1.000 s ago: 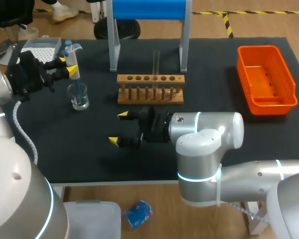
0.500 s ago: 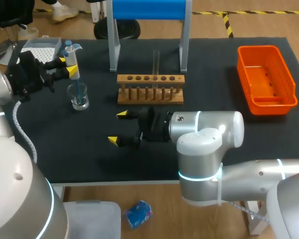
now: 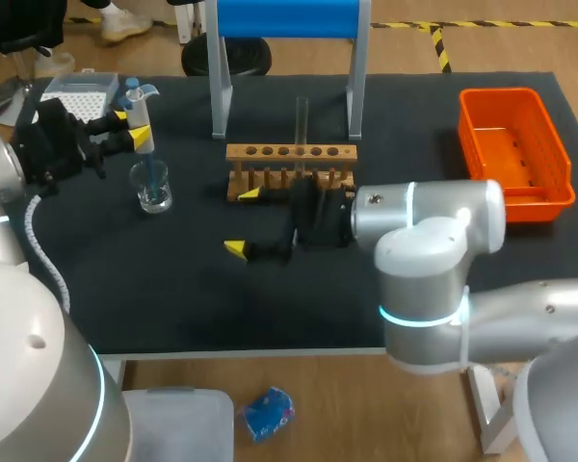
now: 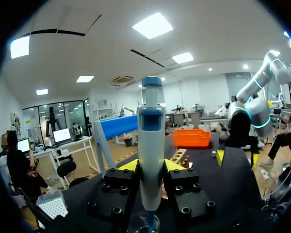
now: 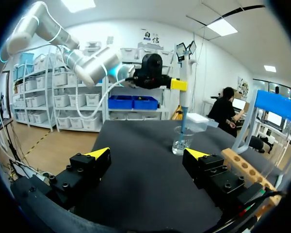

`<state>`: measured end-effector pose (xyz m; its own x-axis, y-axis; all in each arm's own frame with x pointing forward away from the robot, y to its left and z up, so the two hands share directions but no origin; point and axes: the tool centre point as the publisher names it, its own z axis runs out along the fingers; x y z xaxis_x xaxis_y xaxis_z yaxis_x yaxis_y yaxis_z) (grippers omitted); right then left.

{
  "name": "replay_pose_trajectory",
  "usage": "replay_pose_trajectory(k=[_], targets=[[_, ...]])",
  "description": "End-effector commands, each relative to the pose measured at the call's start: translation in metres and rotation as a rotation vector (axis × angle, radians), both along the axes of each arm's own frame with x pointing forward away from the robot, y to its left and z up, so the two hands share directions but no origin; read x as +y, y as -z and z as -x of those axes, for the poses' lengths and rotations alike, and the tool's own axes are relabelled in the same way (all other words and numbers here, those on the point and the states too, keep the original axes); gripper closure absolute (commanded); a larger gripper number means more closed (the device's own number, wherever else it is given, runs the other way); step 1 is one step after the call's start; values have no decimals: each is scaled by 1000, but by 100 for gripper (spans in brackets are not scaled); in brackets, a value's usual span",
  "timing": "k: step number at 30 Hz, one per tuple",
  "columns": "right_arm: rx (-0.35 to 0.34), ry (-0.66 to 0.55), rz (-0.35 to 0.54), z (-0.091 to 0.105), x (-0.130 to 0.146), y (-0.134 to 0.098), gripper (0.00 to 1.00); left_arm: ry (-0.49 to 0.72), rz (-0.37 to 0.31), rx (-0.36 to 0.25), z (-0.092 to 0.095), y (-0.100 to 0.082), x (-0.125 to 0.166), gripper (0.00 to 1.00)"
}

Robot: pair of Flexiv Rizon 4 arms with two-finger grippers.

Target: Invert the test tube, pick up the pipette, mount the tip to pipette, aspirate from beaker and dispense into the tube, eject the tip, return the pipette, and cap with the stopper.

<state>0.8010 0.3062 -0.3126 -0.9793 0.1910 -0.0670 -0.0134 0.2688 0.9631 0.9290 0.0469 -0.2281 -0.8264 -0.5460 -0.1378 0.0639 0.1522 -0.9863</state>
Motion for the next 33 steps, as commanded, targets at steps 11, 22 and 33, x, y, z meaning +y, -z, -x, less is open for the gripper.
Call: replay_pose_trajectory(k=[11,22,33], targets=[[-14,-262,45,-15,-22,-84,0,-5,-1,-1,0,0,-1,100],[50,-452,6,-34,-8,-122,0,-5,-1,-1,0,0,-1,100],[55,-532,-17,-42,3,-146,0,-5,-1,-1,0,0,-1,100]])
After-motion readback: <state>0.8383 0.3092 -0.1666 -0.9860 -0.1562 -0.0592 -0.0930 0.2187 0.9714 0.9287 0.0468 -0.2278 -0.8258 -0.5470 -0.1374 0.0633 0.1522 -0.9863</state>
